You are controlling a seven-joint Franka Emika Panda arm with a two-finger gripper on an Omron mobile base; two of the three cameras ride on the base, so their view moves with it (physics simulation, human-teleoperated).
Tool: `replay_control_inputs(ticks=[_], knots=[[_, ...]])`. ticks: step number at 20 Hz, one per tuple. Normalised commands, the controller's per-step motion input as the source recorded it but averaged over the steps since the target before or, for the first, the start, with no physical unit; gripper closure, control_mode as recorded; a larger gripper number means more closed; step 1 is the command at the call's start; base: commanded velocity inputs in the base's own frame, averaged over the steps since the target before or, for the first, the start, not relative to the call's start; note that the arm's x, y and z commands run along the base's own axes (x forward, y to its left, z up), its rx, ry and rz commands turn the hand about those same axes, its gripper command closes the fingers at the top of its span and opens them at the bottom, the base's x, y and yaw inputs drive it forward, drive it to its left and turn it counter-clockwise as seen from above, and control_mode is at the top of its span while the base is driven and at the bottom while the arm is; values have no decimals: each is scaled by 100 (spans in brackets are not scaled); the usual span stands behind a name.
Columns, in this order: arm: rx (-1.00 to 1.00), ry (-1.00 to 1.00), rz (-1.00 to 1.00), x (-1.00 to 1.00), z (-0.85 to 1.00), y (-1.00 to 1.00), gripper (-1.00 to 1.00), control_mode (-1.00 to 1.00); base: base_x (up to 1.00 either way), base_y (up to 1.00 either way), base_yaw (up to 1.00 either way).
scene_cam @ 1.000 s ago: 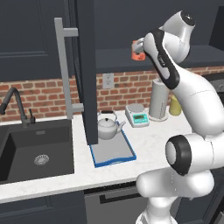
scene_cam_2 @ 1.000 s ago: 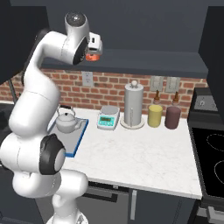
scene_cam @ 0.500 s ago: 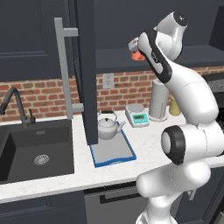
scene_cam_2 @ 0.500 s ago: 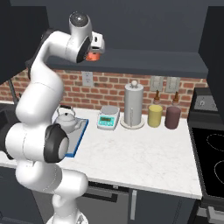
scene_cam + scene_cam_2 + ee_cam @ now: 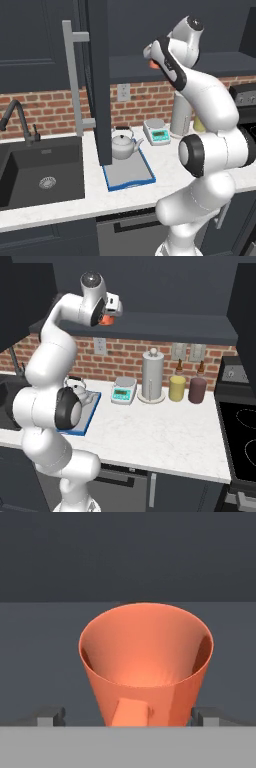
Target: Pick the kettle from the counter and place it on the tray. Then pick the mug from the cabinet and place it on the tray. Then close the cabinet doors.
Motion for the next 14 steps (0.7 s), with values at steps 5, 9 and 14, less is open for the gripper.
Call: replay_control_inputs(ticks=[5,9,14], knots=[[-2,0,-6,28,-7,0,-100,-100,0,0,0],[0,0,-4,0,0,0,-100,-100,0,0,0],[0,0,-4,0,-1,0,-100,-100,0,0,0]])
